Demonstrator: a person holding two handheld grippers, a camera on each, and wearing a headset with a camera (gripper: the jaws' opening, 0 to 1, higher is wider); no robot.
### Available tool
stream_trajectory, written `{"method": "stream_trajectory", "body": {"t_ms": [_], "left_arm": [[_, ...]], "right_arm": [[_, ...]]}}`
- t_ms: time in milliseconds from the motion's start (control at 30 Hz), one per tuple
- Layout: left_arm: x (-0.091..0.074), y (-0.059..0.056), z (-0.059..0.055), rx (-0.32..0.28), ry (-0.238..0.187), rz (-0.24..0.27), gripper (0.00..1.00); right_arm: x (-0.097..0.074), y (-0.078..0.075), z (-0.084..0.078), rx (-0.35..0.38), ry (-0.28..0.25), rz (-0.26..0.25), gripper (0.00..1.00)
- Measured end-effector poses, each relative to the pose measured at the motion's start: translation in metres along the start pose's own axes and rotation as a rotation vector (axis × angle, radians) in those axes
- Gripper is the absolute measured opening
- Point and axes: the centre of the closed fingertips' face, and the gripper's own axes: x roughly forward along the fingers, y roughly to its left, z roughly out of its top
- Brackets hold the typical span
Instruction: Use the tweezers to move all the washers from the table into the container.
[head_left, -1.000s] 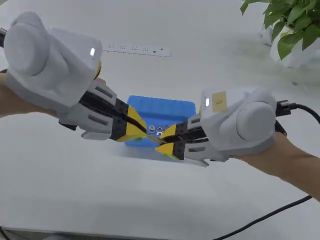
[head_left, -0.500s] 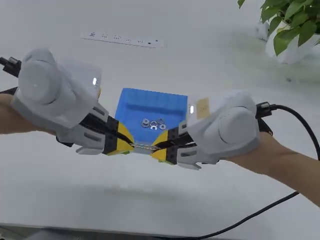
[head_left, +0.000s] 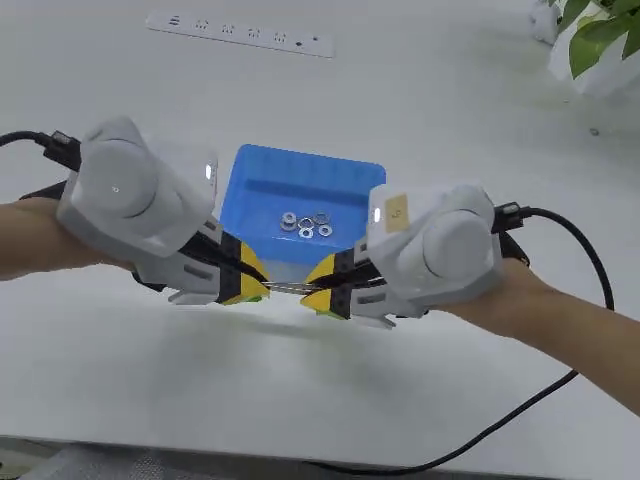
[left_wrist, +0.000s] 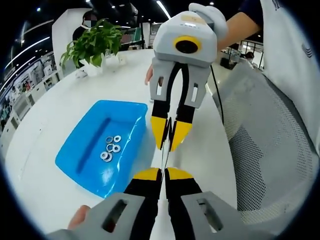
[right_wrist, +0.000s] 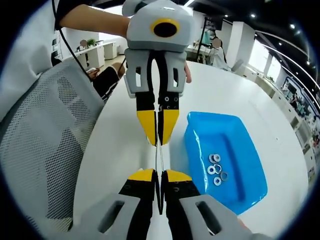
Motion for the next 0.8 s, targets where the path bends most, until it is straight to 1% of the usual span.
{"method": "stream_trajectory", "body": {"t_ms": [167, 200, 267, 433, 467, 500, 600, 633, 667, 700, 733, 800], "left_arm": [[0.007, 0.003, -0.006, -0.004, 0.013, 0.001, 0.07], [0.01, 0.004, -0.007, -0.003, 0.018, 0.004, 0.07], [0.013, 0.004, -0.01, 0.018, 0.034, 0.006, 0.07], [0.017, 0.006, -0.016, 0.026, 0.064, 0.006, 0.07], [0.018, 0.006, -0.017, 0.025, 0.066, 0.003, 0.07], [0.019, 0.006, -0.017, 0.023, 0.067, 0.003, 0.07], [0.021, 0.009, -0.019, 0.014, 0.081, 0.011, 0.07], [0.022, 0.01, -0.021, 0.014, 0.085, 0.012, 0.07], [0.023, 0.01, -0.021, 0.016, 0.087, 0.013, 0.07], [0.024, 0.01, -0.021, 0.015, 0.089, 0.014, 0.08], [0.024, 0.01, -0.02, 0.009, 0.081, 0.012, 0.08], [0.024, 0.01, -0.02, 0.009, 0.082, 0.013, 0.08]], "right_arm": [[0.004, -0.002, -0.008, 0.009, 0.01, 0.006, 0.08], [0.006, -0.002, -0.01, 0.013, 0.013, 0.009, 0.08], [0.008, -0.003, -0.014, 0.019, 0.016, 0.014, 0.08], [0.01, -0.002, -0.026, 0.026, 0.039, 0.018, 0.08], [0.009, -0.003, -0.023, 0.025, 0.022, 0.017, 0.08], [0.009, -0.003, -0.022, 0.041, 0.018, 0.011, 0.08], [0.009, -0.003, -0.021, 0.041, 0.009, 0.013, 0.09], [0.009, -0.003, -0.021, 0.049, 0.01, 0.017, 0.1], [0.009, -0.003, -0.021, 0.041, 0.013, 0.015, 0.1], [0.009, -0.004, -0.021, 0.015, 0.018, 0.013, 0.1], [0.009, -0.003, -0.021, 0.012, 0.022, 0.012, 0.11], [0.009, -0.003, -0.021, 0.003, 0.029, 0.011, 0.11]]}}
